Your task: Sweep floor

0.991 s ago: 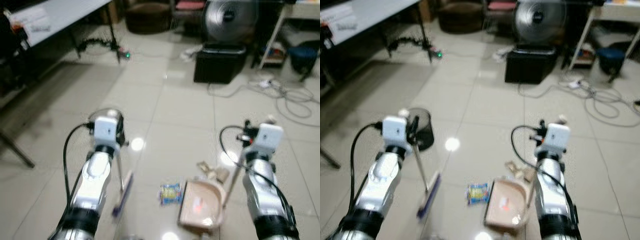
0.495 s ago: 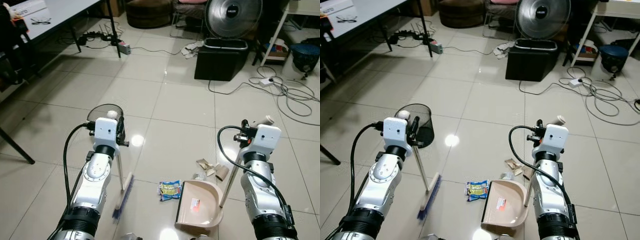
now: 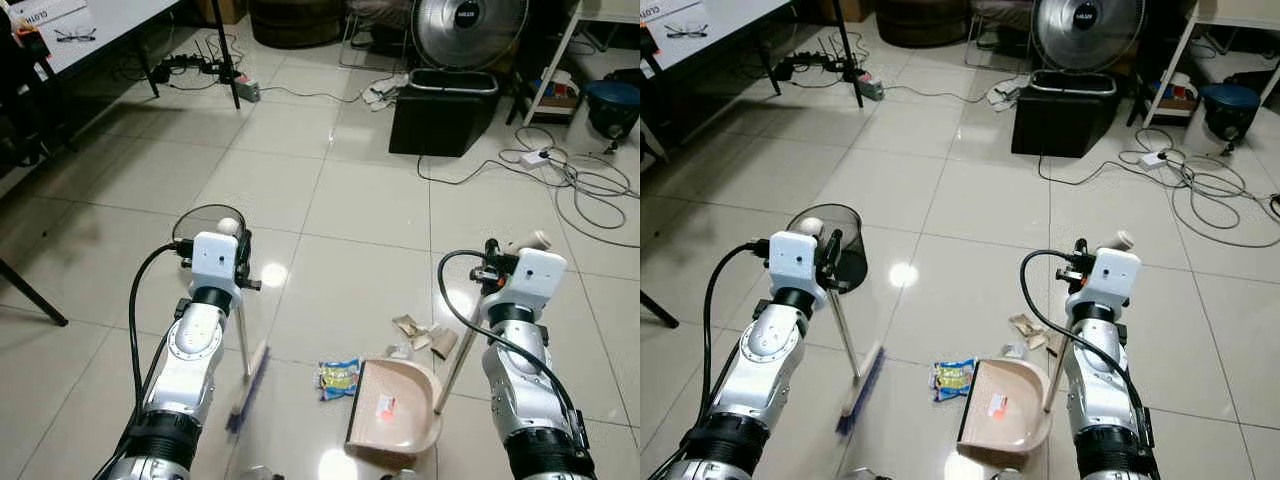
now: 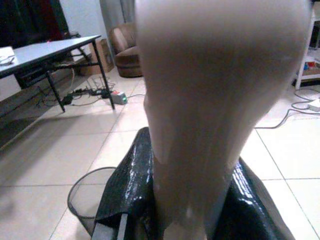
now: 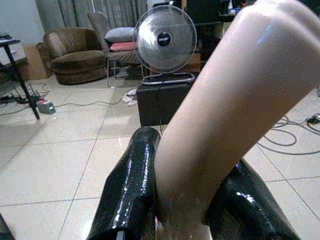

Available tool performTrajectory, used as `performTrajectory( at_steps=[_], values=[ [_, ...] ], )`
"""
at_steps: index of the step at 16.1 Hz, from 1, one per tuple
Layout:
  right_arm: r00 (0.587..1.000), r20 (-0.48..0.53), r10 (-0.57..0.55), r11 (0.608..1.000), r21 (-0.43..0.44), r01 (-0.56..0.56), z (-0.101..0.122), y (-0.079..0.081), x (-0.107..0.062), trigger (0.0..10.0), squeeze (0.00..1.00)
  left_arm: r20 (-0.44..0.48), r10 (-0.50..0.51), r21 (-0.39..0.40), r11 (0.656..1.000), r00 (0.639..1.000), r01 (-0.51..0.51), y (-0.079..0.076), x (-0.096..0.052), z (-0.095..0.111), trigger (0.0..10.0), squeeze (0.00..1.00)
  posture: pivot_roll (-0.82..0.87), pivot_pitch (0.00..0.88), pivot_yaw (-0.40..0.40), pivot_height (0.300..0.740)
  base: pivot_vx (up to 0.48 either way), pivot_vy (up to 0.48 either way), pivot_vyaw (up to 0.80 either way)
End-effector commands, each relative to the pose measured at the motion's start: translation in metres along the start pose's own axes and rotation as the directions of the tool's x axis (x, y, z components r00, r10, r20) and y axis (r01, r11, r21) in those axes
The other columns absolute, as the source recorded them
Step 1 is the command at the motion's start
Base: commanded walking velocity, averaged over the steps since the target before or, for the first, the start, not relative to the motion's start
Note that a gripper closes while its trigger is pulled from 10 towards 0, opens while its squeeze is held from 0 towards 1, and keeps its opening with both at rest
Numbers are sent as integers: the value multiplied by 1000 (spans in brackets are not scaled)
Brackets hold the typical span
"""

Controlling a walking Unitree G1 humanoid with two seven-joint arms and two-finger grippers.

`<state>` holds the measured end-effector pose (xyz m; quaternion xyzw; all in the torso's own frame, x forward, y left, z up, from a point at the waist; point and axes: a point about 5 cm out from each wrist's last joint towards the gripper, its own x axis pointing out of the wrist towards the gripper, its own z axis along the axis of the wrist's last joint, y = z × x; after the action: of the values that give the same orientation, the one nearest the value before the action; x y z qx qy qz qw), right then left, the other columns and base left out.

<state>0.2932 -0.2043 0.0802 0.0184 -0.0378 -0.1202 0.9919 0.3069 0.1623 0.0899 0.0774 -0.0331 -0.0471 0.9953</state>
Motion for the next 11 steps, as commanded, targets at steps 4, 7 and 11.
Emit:
performTrajectory(
  at_steps=[4, 7, 11],
  values=[
    [1000, 31, -2, 1000, 15, 1, 8, 1, 6, 10000, 0, 57, -13, 10, 1000, 998, 13, -1, 6, 12, 10000, 0, -52, 27, 53, 740, 354, 0, -331],
    [1000, 31, -2, 1000, 13, 1, 9, 1, 7, 10000, 0, 60, -13, 8, 1000, 998, 13, -2, 6, 12, 10000, 0, -56, 29, 52, 740, 352, 0, 0],
    [1000, 29, -2, 1000, 8, 2, 8, -1, 7, 10000, 0, 61, -13, 5, 1000, 998, 13, -3, 6, 12, 10000, 0, -53, 28, 49, 740, 354, 0, 0]
  ],
)
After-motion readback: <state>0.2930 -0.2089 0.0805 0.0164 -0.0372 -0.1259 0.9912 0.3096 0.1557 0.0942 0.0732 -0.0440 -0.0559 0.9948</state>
